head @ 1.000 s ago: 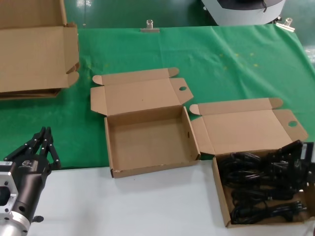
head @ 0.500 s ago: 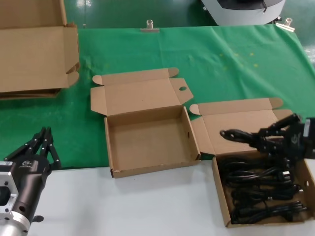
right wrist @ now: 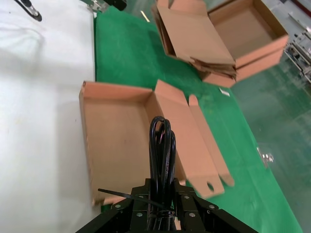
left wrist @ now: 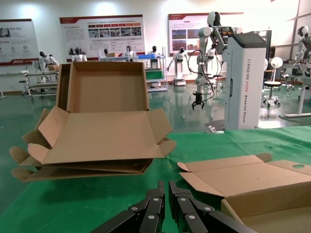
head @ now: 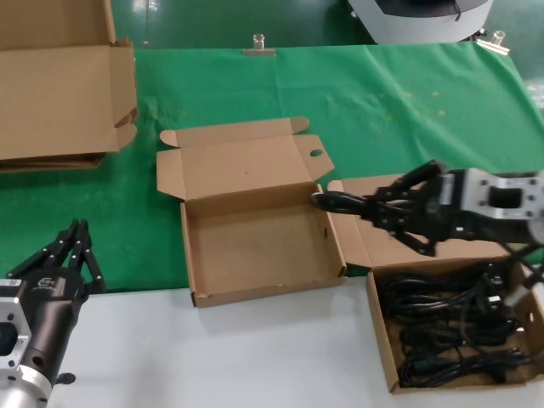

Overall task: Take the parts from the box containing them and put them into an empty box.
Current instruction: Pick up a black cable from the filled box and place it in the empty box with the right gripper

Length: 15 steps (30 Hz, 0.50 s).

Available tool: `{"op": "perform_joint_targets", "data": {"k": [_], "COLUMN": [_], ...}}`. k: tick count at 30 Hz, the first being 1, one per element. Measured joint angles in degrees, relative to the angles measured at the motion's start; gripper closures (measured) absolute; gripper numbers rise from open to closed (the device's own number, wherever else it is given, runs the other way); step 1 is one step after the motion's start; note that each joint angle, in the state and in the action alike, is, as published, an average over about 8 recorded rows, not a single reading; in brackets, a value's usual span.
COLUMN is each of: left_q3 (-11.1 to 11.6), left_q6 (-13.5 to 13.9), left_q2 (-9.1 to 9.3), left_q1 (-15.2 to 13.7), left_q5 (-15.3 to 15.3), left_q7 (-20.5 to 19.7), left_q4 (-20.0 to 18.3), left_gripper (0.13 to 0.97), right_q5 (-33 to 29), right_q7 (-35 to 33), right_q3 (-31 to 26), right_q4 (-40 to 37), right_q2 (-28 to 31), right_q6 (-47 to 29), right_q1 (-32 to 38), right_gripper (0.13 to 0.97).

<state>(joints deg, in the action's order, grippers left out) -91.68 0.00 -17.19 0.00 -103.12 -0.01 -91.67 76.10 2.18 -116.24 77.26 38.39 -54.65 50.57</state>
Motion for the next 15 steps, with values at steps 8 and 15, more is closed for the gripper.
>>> {"op": "perform_joint_targets", "data": {"k": [8, 15], "left_q3": [0.0, 0.0], "left_q6": [0.0, 0.0], "left_q2": [0.0, 0.0], "left_q1": [0.0, 0.0], "left_q5": [0.0, 0.0], "left_q7": [0.0, 0.0], "left_q4": [0.0, 0.0], "left_gripper": [0.925, 0.925], "right_q5": [-4.6, -7.5], "right_q7": [0.2, -1.0], "right_q3": [-3.5, -5.8], "right_q4": [-2.9, -7.9], "right_q2": [-7.3, -13.6], "right_q6": [2.2, 5.2], "right_q1": [2.8, 4.6], "right_gripper": [0.867, 0.867]}}
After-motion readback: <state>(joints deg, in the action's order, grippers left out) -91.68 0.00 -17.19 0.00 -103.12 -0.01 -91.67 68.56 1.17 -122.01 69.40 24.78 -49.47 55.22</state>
